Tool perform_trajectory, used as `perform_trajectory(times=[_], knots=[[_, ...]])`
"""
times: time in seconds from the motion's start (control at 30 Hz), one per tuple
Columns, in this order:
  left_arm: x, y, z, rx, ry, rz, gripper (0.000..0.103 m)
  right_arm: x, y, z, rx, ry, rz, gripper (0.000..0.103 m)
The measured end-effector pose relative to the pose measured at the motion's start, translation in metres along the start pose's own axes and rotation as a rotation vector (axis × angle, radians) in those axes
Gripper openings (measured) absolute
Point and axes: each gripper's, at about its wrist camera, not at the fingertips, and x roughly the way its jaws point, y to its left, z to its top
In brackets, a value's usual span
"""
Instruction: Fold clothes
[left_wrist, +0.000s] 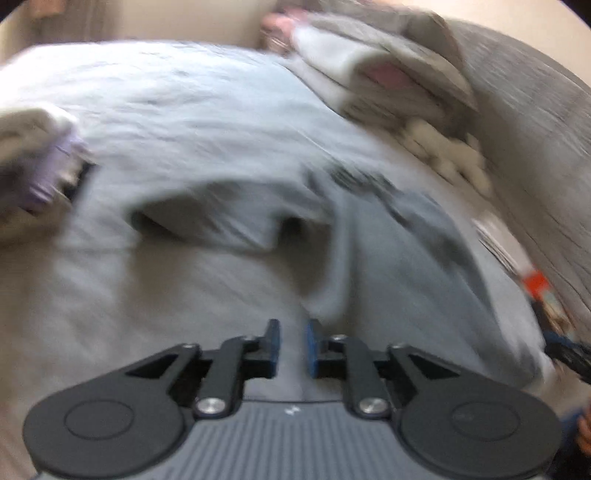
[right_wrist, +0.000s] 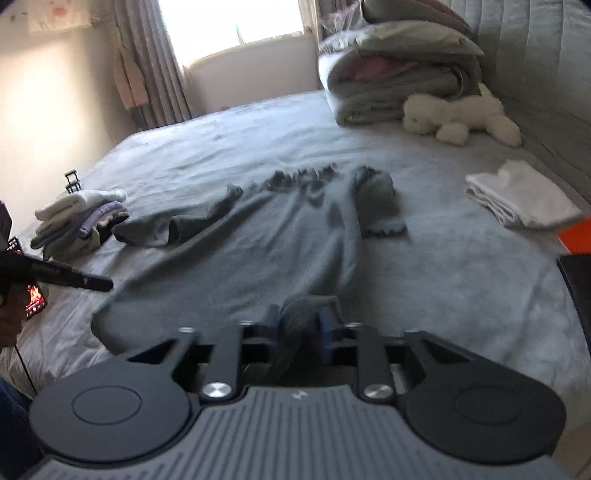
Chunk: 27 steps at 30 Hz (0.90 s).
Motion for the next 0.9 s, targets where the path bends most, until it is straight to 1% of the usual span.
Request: perform_trajectory(times=[0.03, 0.07, 0.1, 0.13, 0.17, 0.2, 0.23, 0.27, 0.3, 0.33, 0.37, 0.4, 0.43, 0.47, 0.57, 0.6, 0.67, 0.7, 0.73, 0.77, 0.8, 0.83, 0.87, 0.9], knots=[[0.005, 0.004, 0.008, -0.027, -0.002, -0.007, 0.022, 0.006, -0.005, 0.008, 0.005, 0.016, -0.031, 0.052], [0.010, 0.009, 0.017, -0.054, -0.004, -0.014, 0.027, 0.012, -0.009, 0.019, 0.003, 0.039, -0.069, 0.052], [0.015, 0.013, 0.025, -0.081, -0.012, -0.018, 0.034, 0.015, -0.016, 0.028, 0.004, 0.026, -0.088, 0.052], [0.022, 0.016, 0.032, -0.106, -0.029, -0.007, 0.036, 0.019, -0.023, 0.037, 0.005, 0.006, -0.104, 0.052], [0.029, 0.019, 0.035, -0.128, -0.038, 0.028, 0.037, 0.024, -0.034, 0.044, 0.048, -0.001, -0.120, 0.052], [0.035, 0.022, 0.036, -0.141, -0.039, 0.059, 0.037, 0.030, -0.047, 0.045, 0.113, 0.011, -0.129, 0.052], [0.040, 0.024, 0.036, -0.144, -0.031, 0.069, 0.037, 0.037, -0.059, 0.044, 0.193, 0.037, -0.128, 0.052], [0.044, 0.028, 0.038, -0.151, -0.031, 0.074, 0.037, 0.042, -0.066, 0.042, 0.247, 0.059, -0.120, 0.052], [0.046, 0.033, 0.040, -0.163, -0.042, 0.071, 0.037, 0.045, -0.068, 0.039, 0.269, 0.066, -0.112, 0.052], [0.047, 0.037, 0.043, -0.176, -0.053, 0.068, 0.037, 0.048, -0.066, 0.040, 0.264, 0.065, -0.119, 0.052], [0.049, 0.042, 0.046, -0.188, -0.065, 0.064, 0.041, 0.051, -0.064, 0.042, 0.255, 0.062, -0.128, 0.052], [0.052, 0.046, 0.049, -0.196, -0.077, 0.064, 0.052, 0.053, -0.063, 0.045, 0.246, 0.059, -0.137, 0.052], [0.056, 0.050, 0.053, -0.198, -0.090, 0.073, 0.058, 0.059, -0.064, 0.050, 0.250, 0.058, -0.135, 0.052], [0.063, 0.055, 0.055, -0.201, -0.101, 0.092, 0.066, 0.068, -0.070, 0.056, 0.269, 0.060, -0.141, 0.052], [0.083, 0.068, 0.061, -0.211, -0.138, 0.155, 0.070, 0.098, -0.093, 0.075, 0.332, 0.065, -0.168, 0.052], [0.091, 0.070, 0.059, -0.206, -0.151, 0.192, 0.074, 0.110, -0.098, 0.076, 0.344, 0.073, -0.173, 0.052], [0.107, 0.069, 0.054, -0.161, -0.168, 0.265, 0.075, 0.133, -0.106, 0.076, 0.366, 0.092, -0.183, 0.052], [0.113, 0.063, 0.052, -0.112, -0.186, 0.291, 0.075, 0.144, -0.110, 0.076, 0.377, 0.101, -0.187, 0.052], [0.117, 0.057, 0.050, -0.057, -0.196, 0.317, 0.074, 0.156, -0.114, 0.076, 0.388, 0.111, -0.192, 0.052], [0.121, 0.049, 0.049, 0.008, -0.195, 0.341, 0.058, 0.163, -0.114, 0.075, 0.377, 0.119, -0.204, 0.052], [0.123, 0.043, 0.049, 0.059, -0.194, 0.356, 0.031, 0.169, -0.113, 0.074, 0.363, 0.128, -0.216, 0.052], [0.121, 0.040, 0.050, 0.087, -0.192, 0.354, 0.020, 0.175, -0.112, 0.072, 0.348, 0.137, -0.229, 0.037], [0.117, 0.040, 0.051, 0.094, -0.195, 0.340, 0.015, 0.179, -0.108, 0.072, 0.296, 0.152, -0.255, 0.008], [0.108, 0.043, 0.055, 0.069, -0.210, 0.308, 0.014, 0.182, -0.103, 0.073, 0.233, 0.167, -0.275, 0.003]])
